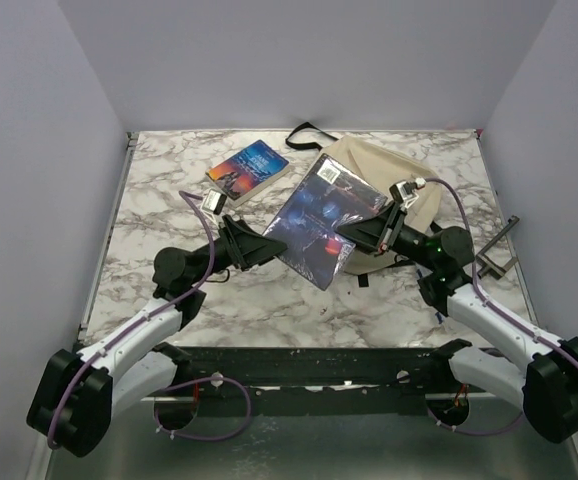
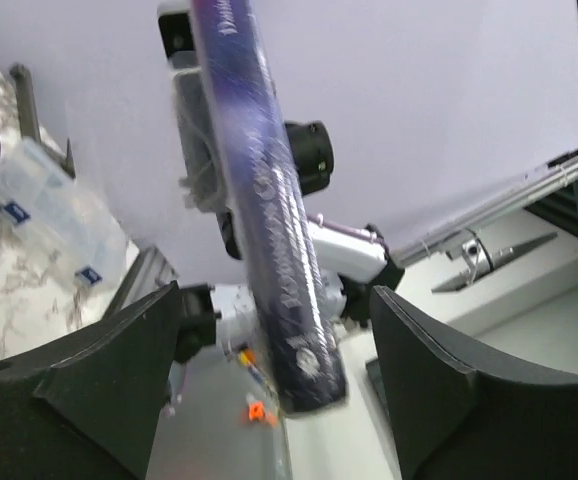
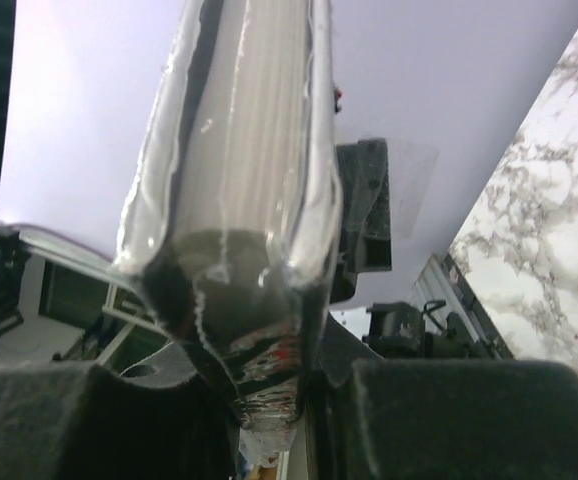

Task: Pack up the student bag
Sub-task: Pick up the book from the center of the board, then place the book in the student bag.

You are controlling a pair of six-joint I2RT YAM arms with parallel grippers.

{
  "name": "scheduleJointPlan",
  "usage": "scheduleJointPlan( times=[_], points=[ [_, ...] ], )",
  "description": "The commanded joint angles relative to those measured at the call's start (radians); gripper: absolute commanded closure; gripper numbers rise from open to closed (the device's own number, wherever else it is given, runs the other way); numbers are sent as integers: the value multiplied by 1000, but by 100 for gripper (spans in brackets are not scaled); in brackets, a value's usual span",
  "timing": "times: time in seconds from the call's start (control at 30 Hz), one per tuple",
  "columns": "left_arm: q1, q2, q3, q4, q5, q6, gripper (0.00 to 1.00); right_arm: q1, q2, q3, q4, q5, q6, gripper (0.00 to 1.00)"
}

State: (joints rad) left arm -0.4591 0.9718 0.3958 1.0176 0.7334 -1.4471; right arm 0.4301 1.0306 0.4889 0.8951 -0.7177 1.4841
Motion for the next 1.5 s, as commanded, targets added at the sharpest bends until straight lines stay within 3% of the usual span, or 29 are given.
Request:
scheduleJointPlan(
  times=[0.0,0.13,0.23,0.3,0.43,0.6,0.73,0.83,0.93,1.07,1.17,1.3,1.33,1.37,1.47],
  points=[
    [-81,-16,-10,72,-249,30,20,5,-24,68,17,164,-22,99],
    [-193,-8,-1,57,-440,91,20,30,-41,82,-54,269,-80,99],
    [-233,0,12,26,-561,112,24,82,-102,116,-219,413,-180,100],
    [-246,11,36,-34,-601,113,29,131,-131,135,-321,516,-243,99],
    [-253,54,81,-76,-618,103,42,164,-160,116,-345,624,-264,99],
    [-254,107,125,-90,-597,108,69,183,-140,120,-364,650,-265,99],
    [-234,114,121,-96,-574,125,96,185,-142,176,-540,658,-341,98],
    [-195,50,93,-139,-573,215,100,184,-160,183,-669,671,-411,72],
    [-158,-66,116,-358,-624,384,100,185,-175,156,-748,680,-455,45],
    [-112,-221,194,-655,-723,625,100,185,-175,131,-790,605,-541,21],
    [-105,-326,248,-856,-883,797,100,185,-147,189,-916,578,-705,14],
    [-99,-432,285,-1013,-997,950,100,184,-78,322,-1150,629,-967,14],
    [-99,-453,282,-1049,-1008,971,100,185,-60,356,-1197,660,-1030,11],
    [-98,-466,275,-1068,-1022,985,100,192,-34,400,-1240,704,-1093,1],
    [-91,-508,245,-1145,-1123,936,100,243,65,544,-1383,893,-1226,0]
  ],
)
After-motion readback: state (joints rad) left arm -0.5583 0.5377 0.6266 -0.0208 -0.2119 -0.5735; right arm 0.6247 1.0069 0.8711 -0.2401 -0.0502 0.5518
